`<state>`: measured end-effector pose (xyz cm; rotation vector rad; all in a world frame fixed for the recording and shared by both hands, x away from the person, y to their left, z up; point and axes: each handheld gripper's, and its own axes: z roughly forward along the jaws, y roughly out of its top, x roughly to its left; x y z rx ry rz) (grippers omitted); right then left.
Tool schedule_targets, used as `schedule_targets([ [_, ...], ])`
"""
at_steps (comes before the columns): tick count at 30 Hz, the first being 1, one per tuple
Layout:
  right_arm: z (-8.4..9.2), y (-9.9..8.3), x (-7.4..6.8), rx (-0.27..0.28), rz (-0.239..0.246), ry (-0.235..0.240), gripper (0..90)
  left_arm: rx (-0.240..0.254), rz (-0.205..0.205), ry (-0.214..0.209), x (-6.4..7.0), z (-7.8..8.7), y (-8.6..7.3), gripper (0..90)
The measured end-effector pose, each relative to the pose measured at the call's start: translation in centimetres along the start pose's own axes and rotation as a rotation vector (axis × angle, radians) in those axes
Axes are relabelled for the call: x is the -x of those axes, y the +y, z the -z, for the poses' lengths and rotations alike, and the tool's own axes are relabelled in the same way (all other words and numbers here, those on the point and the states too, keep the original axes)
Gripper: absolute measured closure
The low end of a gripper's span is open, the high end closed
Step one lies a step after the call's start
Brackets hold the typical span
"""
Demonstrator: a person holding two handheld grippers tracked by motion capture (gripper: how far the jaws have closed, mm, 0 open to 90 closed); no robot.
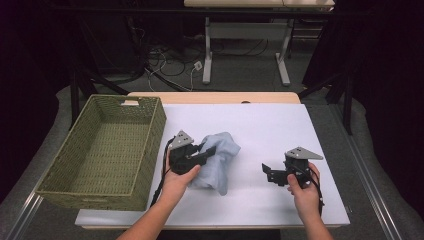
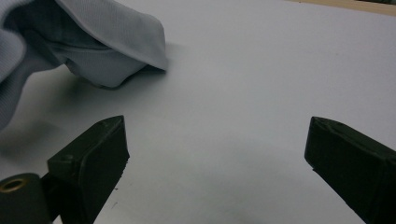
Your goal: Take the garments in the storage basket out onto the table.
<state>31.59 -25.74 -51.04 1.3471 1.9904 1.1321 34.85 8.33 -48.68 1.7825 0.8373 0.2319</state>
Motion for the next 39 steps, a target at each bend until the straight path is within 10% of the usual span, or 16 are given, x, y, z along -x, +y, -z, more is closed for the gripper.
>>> schedule_targets([
  [13,-0.2,-0.1,-0.2,0.0,0.014,0.004,6.7,-0.133,-0.027,-0.028,0.2,-1.3,-3.4,66.4],
  [22,-0.3,-0.1,-0.2,-0.002,0.018,0.007,6.8,-0.093,0.016,-0.042,-0.3,-1.2,-5.0,63.6],
  [39,-0.4,-0.1,-0.3,-0.006,0.022,0.013,6.9,-0.139,-0.057,-0.041,0.7,-0.7,-5.3,45.9],
])
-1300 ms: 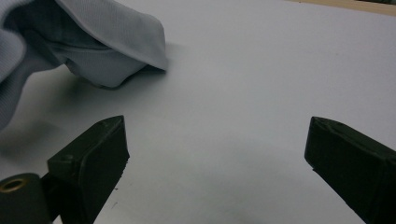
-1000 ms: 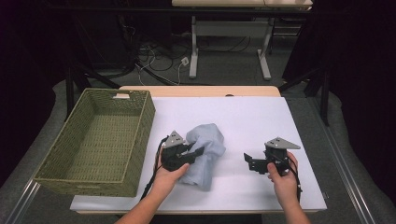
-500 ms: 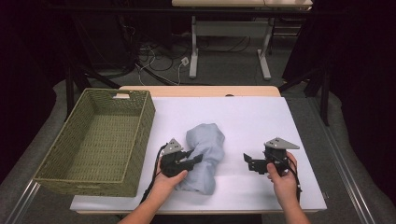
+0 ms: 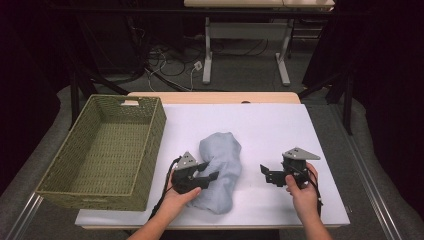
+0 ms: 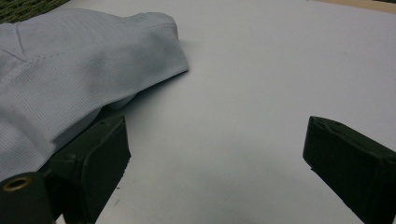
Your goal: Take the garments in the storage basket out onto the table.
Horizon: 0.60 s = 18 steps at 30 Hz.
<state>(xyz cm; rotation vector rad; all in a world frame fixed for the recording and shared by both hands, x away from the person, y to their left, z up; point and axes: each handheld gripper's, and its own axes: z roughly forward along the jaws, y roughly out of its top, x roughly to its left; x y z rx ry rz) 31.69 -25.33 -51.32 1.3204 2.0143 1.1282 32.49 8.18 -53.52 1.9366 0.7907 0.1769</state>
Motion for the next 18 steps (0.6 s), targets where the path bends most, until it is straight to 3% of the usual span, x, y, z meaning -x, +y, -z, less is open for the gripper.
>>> schedule_targets([
  [3,0.0,0.0,-0.1,-0.001,-0.007,0.0,6.9,-0.004,0.019,-0.017,-0.1,0.1,0.2,39.0],
  [4,0.1,0.0,-0.1,0.001,-0.006,0.003,6.9,-0.005,0.059,-0.035,0.0,0.0,0.2,31.5],
  [6,0.1,0.0,0.0,-0.002,0.001,-0.001,6.9,-0.019,0.054,-0.04,-0.1,0.0,0.4,27.2],
  [8,0.1,0.0,0.0,0.001,0.0,0.004,7.0,-0.035,0.058,-0.028,-0.2,0.0,0.5,17.1],
  [13,0.0,0.0,-0.1,-0.003,-0.002,0.005,7.0,-0.043,0.091,-0.027,-0.5,0.2,0.8,11.6],
  [14,0.1,0.0,-0.1,-0.005,0.001,0.003,7.0,-0.038,0.108,-0.026,-0.5,0.2,0.8,2.8],
  [18,0.0,0.0,-0.2,0.0,-0.001,0.004,7.0,-0.043,0.122,-0.03,-0.6,0.6,1.1,0.5],
])
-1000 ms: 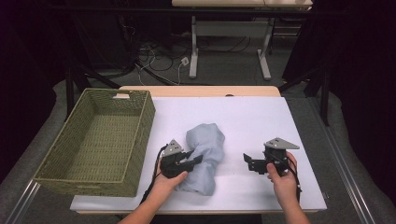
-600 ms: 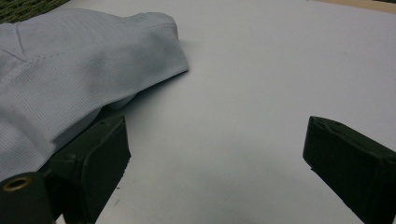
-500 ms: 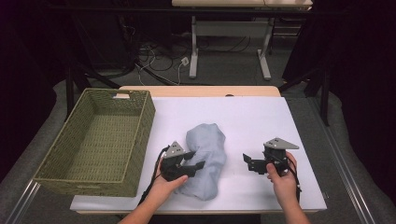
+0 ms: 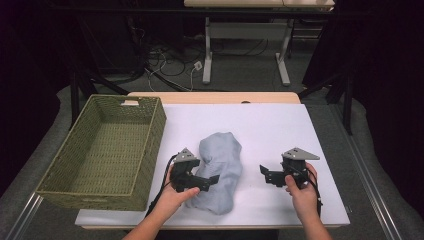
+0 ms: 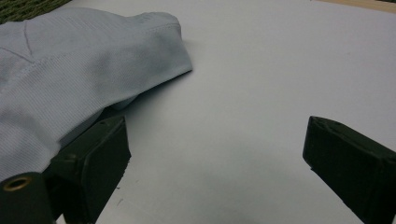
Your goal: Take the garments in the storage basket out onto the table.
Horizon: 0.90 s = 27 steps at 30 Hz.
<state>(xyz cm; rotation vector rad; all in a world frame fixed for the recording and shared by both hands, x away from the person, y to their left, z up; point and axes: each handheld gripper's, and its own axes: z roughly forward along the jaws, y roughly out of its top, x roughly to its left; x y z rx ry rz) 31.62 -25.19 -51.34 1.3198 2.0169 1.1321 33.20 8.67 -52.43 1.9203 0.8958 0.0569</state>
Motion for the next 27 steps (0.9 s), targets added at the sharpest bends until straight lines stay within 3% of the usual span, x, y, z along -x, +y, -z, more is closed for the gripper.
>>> schedule_targets([
  [7,0.0,0.0,0.0,-0.004,-0.003,0.002,7.0,0.027,0.0,-0.004,0.2,1.4,1.2,0.5],
  [11,0.1,0.0,0.0,-0.004,-0.006,0.001,7.0,0.079,0.025,-0.014,0.2,2.6,2.0,0.5],
  [18,0.2,0.0,-0.1,0.0,-0.002,0.002,7.0,0.131,-0.002,-0.026,-0.1,5.1,3.3,0.5],
  [27,0.5,0.3,-0.3,0.014,-0.003,0.005,7.0,0.148,-0.019,0.027,-0.5,8.5,4.7,0.7],
])
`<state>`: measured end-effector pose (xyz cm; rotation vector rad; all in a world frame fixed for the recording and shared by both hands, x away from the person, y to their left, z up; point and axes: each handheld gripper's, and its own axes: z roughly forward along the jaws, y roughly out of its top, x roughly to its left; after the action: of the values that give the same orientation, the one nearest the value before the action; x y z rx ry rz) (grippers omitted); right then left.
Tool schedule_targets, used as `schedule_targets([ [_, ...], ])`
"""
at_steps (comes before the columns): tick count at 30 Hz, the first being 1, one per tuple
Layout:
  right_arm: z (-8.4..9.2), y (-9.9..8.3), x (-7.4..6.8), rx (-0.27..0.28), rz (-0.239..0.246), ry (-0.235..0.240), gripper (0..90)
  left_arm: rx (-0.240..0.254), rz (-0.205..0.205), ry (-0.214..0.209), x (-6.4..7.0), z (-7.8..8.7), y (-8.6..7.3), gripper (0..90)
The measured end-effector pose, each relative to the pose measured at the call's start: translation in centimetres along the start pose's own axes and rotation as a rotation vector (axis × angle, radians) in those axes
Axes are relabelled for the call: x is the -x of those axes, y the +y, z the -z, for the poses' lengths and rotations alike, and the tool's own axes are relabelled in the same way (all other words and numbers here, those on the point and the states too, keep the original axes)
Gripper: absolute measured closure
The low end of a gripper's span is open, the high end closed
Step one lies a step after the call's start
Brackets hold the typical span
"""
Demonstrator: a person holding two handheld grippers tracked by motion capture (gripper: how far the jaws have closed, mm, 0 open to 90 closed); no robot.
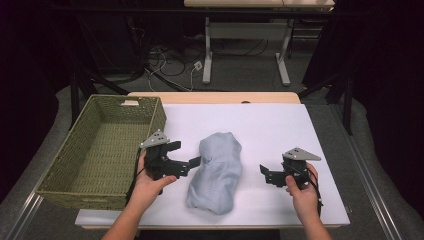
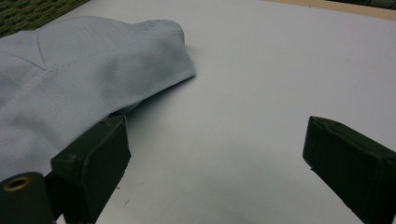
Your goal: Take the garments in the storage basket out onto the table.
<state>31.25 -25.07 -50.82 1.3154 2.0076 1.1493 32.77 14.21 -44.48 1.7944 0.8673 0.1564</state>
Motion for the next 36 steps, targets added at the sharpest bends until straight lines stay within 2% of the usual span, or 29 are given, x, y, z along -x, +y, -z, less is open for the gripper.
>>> schedule_targets([
  [1,0.1,0.1,-0.1,-0.002,0.002,0.002,7.0,0.006,0.008,-0.006,-0.3,0.7,0.3,0.7],
  [3,0.2,0.1,-0.1,0.002,0.005,0.001,7.0,0.017,0.012,-0.005,-0.4,1.1,0.5,0.8],
  [7,0.3,0.3,-0.1,0.01,0.008,0.006,7.0,0.046,0.015,0.018,-0.9,2.3,1.0,2.1],
  [9,0.4,0.3,-0.1,0.012,0.002,0.006,7.0,0.058,0.014,0.049,-1.5,3.5,1.4,2.1],
  [10,0.4,0.3,-0.1,0.012,0.002,0.006,7.0,0.058,0.014,0.049,-1.5,3.5,1.4,2.1],
  [11,0.5,0.4,-0.1,0.012,0.006,0.007,7.0,0.074,0.014,0.074,-1.8,4.6,1.7,2.1],
  [12,0.5,0.4,-0.1,0.012,0.006,0.007,7.0,0.074,0.014,0.074,-1.8,4.6,1.7,2.1],
  [16,0.5,0.4,-0.3,0.012,0.002,0.008,7.0,0.116,0.026,0.118,-2.6,6.7,2.2,2.1],
  [19,0.5,0.4,-0.5,0.015,0.008,0.011,7.0,0.164,0.081,0.119,-2.9,8.3,2.6,2.1],
  [20,0.5,0.4,-0.5,0.015,0.008,0.011,7.0,0.164,0.081,0.119,-2.9,8.3,2.6,2.1],
  [21,0.6,0.5,-0.5,0.013,0.008,0.01,7.0,0.181,0.084,0.128,-3.0,9.1,2.6,2.1],
  [28,0.8,0.5,-0.5,0.022,0.007,0.004,7.0,0.185,0.089,0.178,-3.7,11.0,2.0,2.7],
  [32,0.8,0.5,-0.4,0.021,0.007,0.006,7.0,0.212,0.091,0.203,-4.5,11.9,1.1,2.7],
  [34,0.8,0.4,-0.4,0.013,0.007,0.004,7.0,0.235,0.105,0.217,-5.0,12.1,0.5,2.7],
  [36,0.6,0.3,-0.3,0.02,0.012,0.005,7.0,0.223,0.11,0.23,-5.5,12.5,0.1,2.7],
])
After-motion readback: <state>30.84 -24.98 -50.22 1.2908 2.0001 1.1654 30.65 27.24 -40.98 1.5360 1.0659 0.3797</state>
